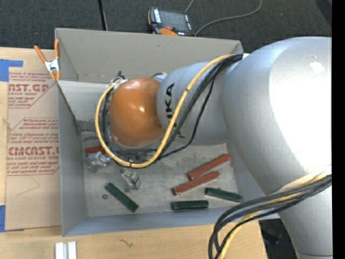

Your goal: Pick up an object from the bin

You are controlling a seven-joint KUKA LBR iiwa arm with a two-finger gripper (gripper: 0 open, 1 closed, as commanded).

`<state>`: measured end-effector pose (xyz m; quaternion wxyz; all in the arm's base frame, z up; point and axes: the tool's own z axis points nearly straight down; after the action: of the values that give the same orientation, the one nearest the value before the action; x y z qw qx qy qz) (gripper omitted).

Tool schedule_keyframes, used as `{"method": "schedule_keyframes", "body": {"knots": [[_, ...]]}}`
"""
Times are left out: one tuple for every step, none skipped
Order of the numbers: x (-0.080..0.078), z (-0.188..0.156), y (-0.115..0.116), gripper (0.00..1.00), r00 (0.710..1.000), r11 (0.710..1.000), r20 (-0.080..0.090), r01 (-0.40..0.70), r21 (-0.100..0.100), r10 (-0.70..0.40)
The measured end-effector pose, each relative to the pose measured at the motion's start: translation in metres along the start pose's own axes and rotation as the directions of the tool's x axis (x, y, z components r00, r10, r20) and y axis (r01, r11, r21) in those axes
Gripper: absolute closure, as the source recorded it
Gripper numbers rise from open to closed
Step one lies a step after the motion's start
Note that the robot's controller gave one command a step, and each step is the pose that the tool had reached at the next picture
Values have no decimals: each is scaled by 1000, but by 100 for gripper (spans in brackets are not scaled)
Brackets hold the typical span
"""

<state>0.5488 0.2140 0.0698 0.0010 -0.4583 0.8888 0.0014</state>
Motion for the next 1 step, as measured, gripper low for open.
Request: {"method": "schedule_keyframes", "body": {"knots": [[-29, -1, 15, 0, 924, 924, -5, 381, 3, -381]]}}
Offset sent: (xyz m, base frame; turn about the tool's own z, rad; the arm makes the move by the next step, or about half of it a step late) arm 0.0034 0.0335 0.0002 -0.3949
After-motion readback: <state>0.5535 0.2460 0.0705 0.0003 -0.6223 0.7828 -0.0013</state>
